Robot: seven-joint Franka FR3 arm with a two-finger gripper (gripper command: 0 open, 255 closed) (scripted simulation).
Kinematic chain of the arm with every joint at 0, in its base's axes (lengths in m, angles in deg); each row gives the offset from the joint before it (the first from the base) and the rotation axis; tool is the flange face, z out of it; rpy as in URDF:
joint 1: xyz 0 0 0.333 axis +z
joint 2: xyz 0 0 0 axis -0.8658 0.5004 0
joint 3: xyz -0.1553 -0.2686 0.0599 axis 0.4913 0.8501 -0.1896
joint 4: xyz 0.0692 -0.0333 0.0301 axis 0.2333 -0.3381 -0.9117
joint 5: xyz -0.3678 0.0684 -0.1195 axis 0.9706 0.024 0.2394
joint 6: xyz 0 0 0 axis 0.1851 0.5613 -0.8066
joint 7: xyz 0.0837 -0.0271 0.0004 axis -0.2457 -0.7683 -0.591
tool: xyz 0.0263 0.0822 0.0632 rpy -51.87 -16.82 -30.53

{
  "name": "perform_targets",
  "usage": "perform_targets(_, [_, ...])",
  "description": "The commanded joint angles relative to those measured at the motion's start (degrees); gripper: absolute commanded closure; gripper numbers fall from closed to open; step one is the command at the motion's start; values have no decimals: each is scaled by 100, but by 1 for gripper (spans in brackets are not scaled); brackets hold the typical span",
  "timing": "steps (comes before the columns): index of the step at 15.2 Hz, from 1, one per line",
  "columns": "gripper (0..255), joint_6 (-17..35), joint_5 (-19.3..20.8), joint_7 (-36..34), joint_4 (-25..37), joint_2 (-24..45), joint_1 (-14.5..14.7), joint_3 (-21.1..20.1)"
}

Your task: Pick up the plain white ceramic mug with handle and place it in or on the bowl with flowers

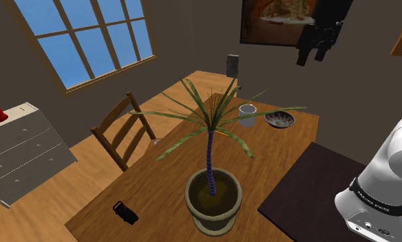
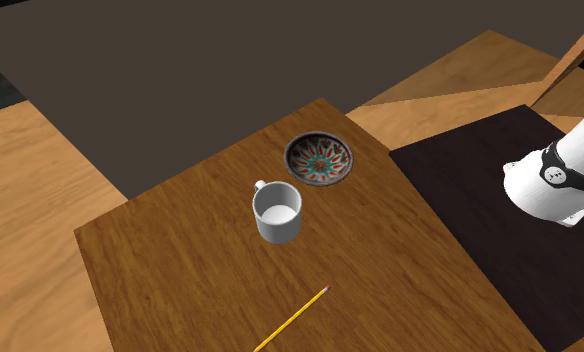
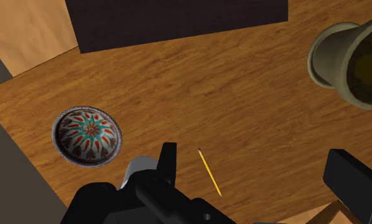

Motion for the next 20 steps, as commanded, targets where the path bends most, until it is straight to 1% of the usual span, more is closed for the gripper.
perform_targets(1, [0, 0, 0, 0, 0, 0, 0, 0])
perform_targets(6, [0, 893, 101, 124, -328, 630, -64, 84])
perform_targets(11, [0, 1765, 183, 234, -468, 1424, -128, 172])
perform_targets(15, [0, 2422, 232, 314, -442, 2156, -174, 245])
perform_targets(20, [0, 3160, 266, 411, -235, 3160, -222, 339])
